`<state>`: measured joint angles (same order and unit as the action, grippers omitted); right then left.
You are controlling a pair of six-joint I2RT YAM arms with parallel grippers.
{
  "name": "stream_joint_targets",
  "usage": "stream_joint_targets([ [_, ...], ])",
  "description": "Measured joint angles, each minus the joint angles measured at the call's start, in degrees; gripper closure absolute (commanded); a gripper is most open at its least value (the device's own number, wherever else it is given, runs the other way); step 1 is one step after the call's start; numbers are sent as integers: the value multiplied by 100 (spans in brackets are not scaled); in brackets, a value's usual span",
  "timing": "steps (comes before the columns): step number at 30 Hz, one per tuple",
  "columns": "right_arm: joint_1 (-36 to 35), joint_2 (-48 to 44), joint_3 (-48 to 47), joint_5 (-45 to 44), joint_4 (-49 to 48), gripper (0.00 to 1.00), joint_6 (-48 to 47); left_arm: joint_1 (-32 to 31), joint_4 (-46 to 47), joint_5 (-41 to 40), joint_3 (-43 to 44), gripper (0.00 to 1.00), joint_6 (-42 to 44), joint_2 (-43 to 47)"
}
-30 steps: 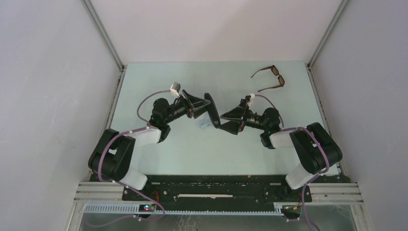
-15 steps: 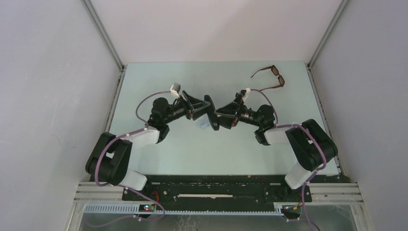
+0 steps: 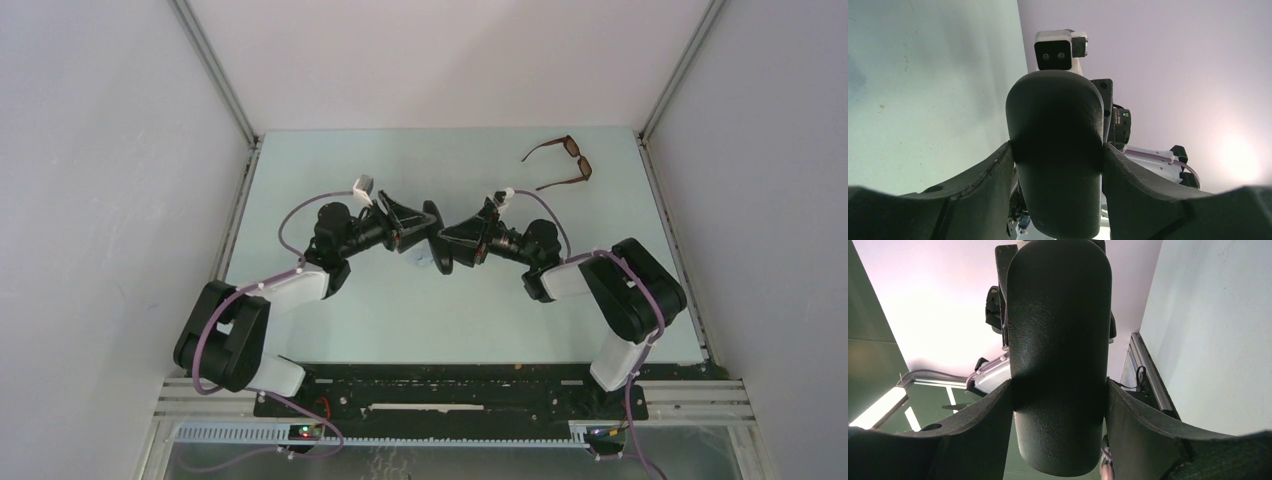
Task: Organize the sunglasses
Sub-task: Open the sunglasses case.
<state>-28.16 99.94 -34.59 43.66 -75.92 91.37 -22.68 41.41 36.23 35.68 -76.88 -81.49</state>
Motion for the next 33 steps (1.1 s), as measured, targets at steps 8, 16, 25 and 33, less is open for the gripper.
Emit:
stream_joint_targets([
  [8,-44,273,0,-114,-402,91,361,11,-186,-114,0,100,48,59],
  [16,-4,487,0,-293,-807,100,1161,188,-90,70,0,100,74,83],
  [25,42,490,-11,-745,-907,100,2149,496,780,671,0,100,-20,-114],
  [33,46,496,-11,-1121,-920,100,2516,566,1755,857,-15,100,-195,-498],
])
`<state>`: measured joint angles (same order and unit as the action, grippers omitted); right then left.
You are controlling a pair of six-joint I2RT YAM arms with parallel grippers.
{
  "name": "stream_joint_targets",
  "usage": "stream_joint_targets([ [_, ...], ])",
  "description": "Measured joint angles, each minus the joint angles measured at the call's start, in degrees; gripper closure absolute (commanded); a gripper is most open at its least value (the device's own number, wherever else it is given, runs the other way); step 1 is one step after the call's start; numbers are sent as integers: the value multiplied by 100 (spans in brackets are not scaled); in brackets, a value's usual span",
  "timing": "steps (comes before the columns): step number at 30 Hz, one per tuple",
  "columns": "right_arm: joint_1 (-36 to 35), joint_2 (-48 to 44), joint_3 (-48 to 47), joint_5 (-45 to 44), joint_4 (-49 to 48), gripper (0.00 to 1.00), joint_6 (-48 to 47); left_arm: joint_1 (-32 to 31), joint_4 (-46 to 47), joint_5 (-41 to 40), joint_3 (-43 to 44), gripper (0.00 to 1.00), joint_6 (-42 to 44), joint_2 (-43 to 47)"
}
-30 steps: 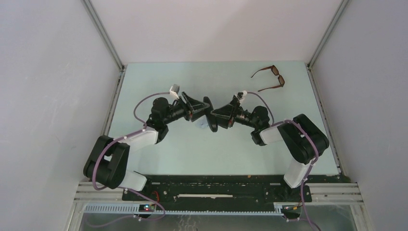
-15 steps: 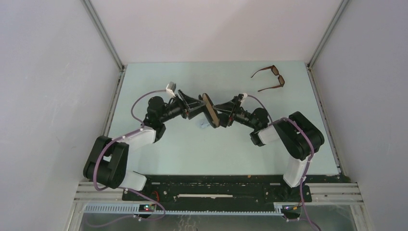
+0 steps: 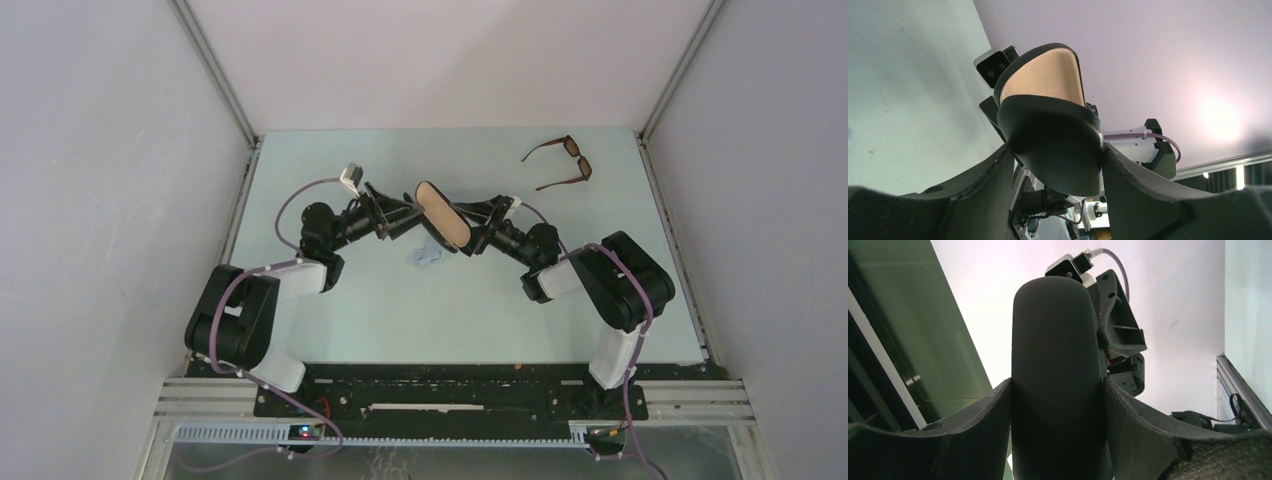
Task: Organize the sunglasses
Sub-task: Open the sunglasses case.
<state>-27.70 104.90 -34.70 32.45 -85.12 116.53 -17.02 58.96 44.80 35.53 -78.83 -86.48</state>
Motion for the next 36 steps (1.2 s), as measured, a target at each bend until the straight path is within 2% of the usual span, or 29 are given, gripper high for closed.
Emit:
stream_joint_targets([
  [6,0,17,0,-212,2,100,4,42,1019,57,-153,100,-243,-361],
  [9,-4,48,0,-256,4,100,4,52,1244,59,-225,100,-275,-420],
  [27,-48,138,2,-299,11,100,4,76,1606,28,-542,100,-201,-417],
  [30,-48,155,2,-302,9,94,4,76,1633,31,-557,100,-168,-417],
  [36,-48,197,2,-313,4,89,4,76,1635,33,-586,100,-96,-417],
])
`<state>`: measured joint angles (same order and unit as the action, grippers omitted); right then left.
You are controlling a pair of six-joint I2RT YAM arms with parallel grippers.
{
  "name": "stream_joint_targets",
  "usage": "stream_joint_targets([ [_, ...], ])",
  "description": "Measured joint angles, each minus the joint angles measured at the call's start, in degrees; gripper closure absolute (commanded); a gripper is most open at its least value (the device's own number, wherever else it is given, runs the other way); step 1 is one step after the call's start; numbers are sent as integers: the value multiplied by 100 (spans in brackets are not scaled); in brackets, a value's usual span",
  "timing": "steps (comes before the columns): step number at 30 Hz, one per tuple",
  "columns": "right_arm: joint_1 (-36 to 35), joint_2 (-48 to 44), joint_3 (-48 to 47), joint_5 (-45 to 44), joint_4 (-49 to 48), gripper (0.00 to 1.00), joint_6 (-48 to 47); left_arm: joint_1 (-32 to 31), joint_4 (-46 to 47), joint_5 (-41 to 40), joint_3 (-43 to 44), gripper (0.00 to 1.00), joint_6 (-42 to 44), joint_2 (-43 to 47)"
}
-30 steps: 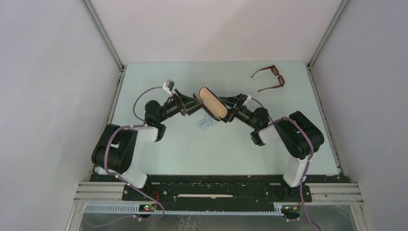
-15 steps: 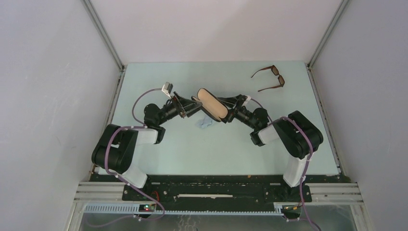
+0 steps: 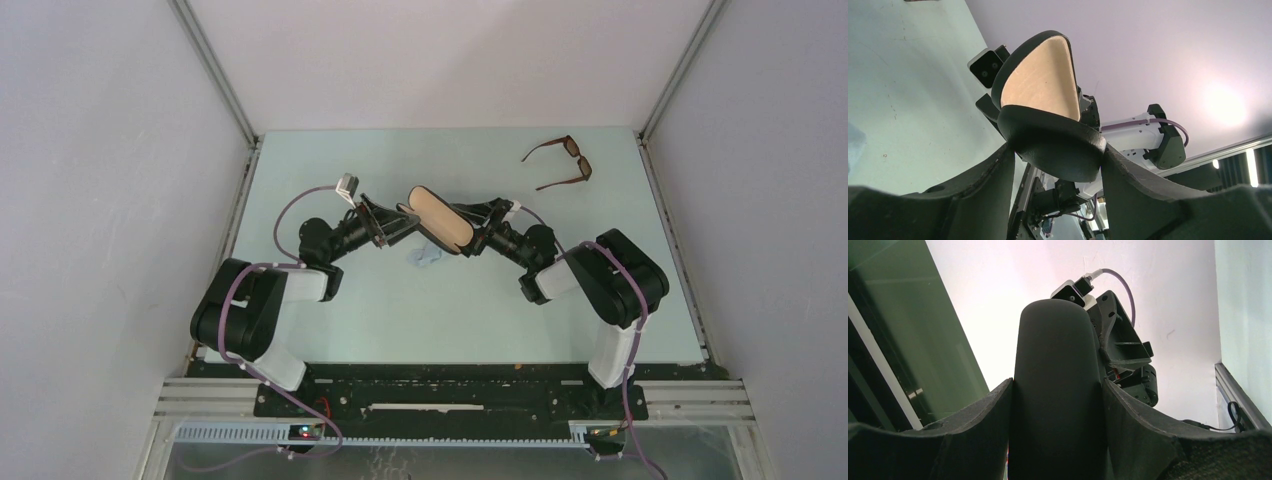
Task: Organize the sunglasses
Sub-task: Open the sunglasses case.
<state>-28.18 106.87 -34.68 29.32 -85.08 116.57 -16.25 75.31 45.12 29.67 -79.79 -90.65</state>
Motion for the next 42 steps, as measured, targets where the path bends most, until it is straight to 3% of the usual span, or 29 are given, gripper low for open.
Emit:
stream_joint_targets([
  [12,11,94,0,-26,0,74,0,0,-2,9,-85,100,138,11],
  [24,125,149,-2,-72,-9,72,0,-11,-114,227,-85,100,186,22],
  [26,133,157,-2,-81,-7,64,0,-11,-140,264,-85,100,195,24],
  [32,175,160,-2,-81,-7,26,0,-11,-179,317,-85,100,199,24],
  [39,254,160,-4,-17,11,3,0,-61,-122,332,-85,100,170,24],
  [42,313,160,-4,87,20,0,0,-79,-105,328,-85,100,136,24],
])
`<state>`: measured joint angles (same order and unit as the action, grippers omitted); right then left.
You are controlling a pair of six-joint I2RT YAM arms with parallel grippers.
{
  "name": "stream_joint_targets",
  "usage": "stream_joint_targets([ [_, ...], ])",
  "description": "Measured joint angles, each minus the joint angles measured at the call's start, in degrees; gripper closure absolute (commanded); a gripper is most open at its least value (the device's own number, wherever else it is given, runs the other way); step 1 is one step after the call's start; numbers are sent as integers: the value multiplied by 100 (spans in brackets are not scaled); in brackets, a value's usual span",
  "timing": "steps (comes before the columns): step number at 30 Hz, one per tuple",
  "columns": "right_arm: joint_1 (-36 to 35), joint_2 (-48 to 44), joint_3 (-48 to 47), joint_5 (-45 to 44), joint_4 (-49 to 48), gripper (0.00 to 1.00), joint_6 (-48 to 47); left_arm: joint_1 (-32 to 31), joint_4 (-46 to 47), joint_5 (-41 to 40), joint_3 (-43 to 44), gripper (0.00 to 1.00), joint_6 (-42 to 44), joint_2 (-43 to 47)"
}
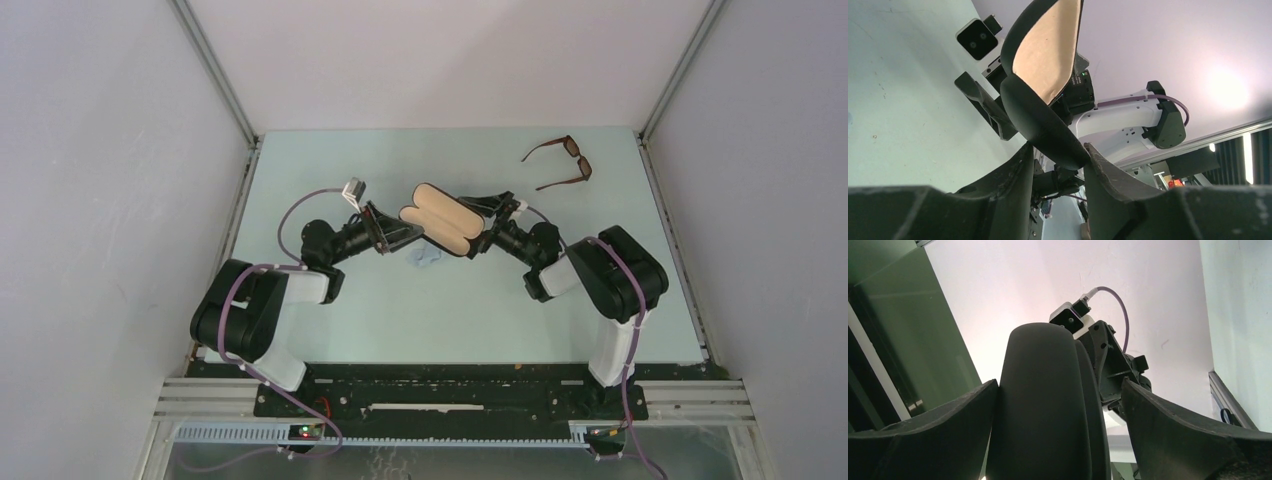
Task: Organize the sunglasses
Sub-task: Open the sunglasses case.
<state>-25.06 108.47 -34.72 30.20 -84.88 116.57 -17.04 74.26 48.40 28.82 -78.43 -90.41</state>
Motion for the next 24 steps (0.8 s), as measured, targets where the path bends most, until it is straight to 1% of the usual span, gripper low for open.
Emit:
stream_joint_targets([
  [7,308,-105,192,262,11,0,0,-20,-15,-20,0,100,-105,0],
  [11,785,-365,540,501,35,0,0,-22,-125,-31,11,100,-107,48],
  [17,1471,-1005,977,988,90,0,-2,-24,-525,-164,28,100,-48,101],
  [21,1873,-1410,1370,1379,389,0,-131,-26,-1180,-254,245,100,164,199],
  [24,2157,-1816,1602,1624,929,0,-428,-26,-1971,-411,507,100,527,378],
])
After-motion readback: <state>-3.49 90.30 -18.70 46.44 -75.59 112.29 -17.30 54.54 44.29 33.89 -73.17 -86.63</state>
